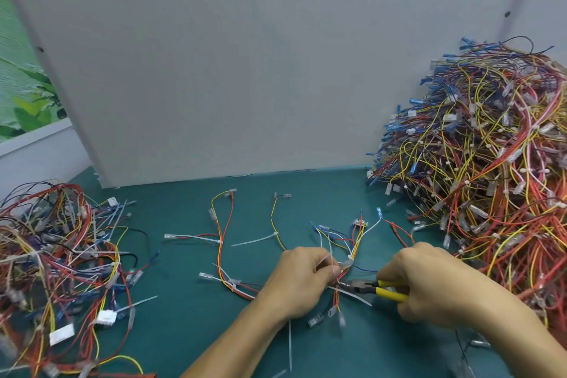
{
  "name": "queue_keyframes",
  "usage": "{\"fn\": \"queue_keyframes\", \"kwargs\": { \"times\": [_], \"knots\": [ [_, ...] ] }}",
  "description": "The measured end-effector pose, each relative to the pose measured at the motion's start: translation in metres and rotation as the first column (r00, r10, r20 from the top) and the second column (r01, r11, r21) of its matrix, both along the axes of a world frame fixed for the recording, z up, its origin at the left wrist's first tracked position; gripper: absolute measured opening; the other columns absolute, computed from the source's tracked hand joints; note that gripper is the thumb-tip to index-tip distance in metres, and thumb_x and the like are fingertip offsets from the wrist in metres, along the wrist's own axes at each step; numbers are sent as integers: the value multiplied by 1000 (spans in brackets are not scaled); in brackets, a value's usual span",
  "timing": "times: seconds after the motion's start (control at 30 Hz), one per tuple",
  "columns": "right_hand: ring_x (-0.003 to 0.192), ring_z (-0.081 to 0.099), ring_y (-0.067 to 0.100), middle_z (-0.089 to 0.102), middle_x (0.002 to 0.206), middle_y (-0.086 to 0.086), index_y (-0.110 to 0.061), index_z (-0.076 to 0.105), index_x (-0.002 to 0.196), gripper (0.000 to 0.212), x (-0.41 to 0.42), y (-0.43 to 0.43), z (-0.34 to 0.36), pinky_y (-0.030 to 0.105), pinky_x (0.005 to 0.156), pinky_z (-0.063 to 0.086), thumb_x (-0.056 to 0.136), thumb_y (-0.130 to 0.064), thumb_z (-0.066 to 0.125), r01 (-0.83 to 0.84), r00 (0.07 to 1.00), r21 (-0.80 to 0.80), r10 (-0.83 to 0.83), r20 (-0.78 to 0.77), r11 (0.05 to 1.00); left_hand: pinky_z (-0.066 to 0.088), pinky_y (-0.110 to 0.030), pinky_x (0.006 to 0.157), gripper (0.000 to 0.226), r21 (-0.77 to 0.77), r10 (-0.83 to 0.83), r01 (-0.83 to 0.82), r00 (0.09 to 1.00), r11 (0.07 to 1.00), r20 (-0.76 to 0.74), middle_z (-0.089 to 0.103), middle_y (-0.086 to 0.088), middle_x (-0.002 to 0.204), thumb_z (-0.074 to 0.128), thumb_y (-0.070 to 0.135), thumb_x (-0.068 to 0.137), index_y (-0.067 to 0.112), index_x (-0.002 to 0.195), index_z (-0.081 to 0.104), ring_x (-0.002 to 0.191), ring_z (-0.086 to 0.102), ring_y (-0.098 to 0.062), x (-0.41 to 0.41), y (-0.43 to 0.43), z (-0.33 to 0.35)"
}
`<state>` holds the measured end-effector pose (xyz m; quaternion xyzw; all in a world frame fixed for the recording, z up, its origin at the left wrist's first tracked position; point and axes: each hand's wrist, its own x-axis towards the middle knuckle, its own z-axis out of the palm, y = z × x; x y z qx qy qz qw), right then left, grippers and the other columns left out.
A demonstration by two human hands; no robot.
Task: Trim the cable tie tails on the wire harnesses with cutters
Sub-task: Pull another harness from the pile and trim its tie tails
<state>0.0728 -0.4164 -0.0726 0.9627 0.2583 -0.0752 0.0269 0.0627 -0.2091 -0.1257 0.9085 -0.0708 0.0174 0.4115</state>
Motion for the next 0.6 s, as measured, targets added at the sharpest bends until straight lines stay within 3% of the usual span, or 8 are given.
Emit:
{"fn": "queue_keyframes", "kwargs": {
  "times": [0.17, 0.3, 0.4, 0.47, 0.6],
  "knots": [
    [66, 44, 22, 48, 65, 3, -18, 57, 80, 18, -1, 3, -1, 31, 54, 35, 66, -30, 55, 14, 1000, 2, -14, -1, 1000, 36, -19, 57, 17, -57, -8, 6, 999, 998, -40, 59, 10, 63, 59, 24, 89, 16, 74, 64, 54, 44, -2, -2, 0, 2],
    [64, 45, 20, 47, 61, 2, -22, 51, 64, 8, -2, -1, 4, 29, 53, 36, 67, -27, 55, 48, 997, 75, -44, -56, 996, 35, -24, 50, 21, -428, -15, -59, 986, 902, -166, 53, -5, 65, 51, 15, 93, 13, 73, 58, 46, 39, -10, -5, 1, 7],
    [68, 50, 16, 55, 68, -2, -29, 55, 71, 4, -3, -4, 8, 29, 58, 43, 69, -31, 57, 75, 996, 133, -68, -53, 988, 31, -25, 49, 29, -597, 11, -142, 976, 789, -217, 45, -13, 66, 41, 14, 97, 10, 72, 53, 47, 31, -14, -5, 2, 11],
    [69, 50, 10, 57, 71, -2, -28, 61, 81, 12, -3, -5, 10, 28, 60, 44, 71, -34, 58, 93, 995, 166, -87, -38, 982, 31, -25, 49, 28, -613, 5, -130, 979, 779, -202, 53, -11, 66, 39, 12, 99, 10, 77, 55, 48, 38, -14, -7, 7, 13],
    [67, 47, 11, 59, 72, 1, -22, 64, 89, 22, -3, -4, 10, 29, 59, 42, 74, -37, 60, 81, 996, 195, -84, 7, 977, 34, -23, 47, 24, -492, -24, -56, 988, 869, -155, 60, 0, 61, 34, 3, 97, 17, 93, 53, 50, 48, -13, -12, 17, 12]
  ]
}}
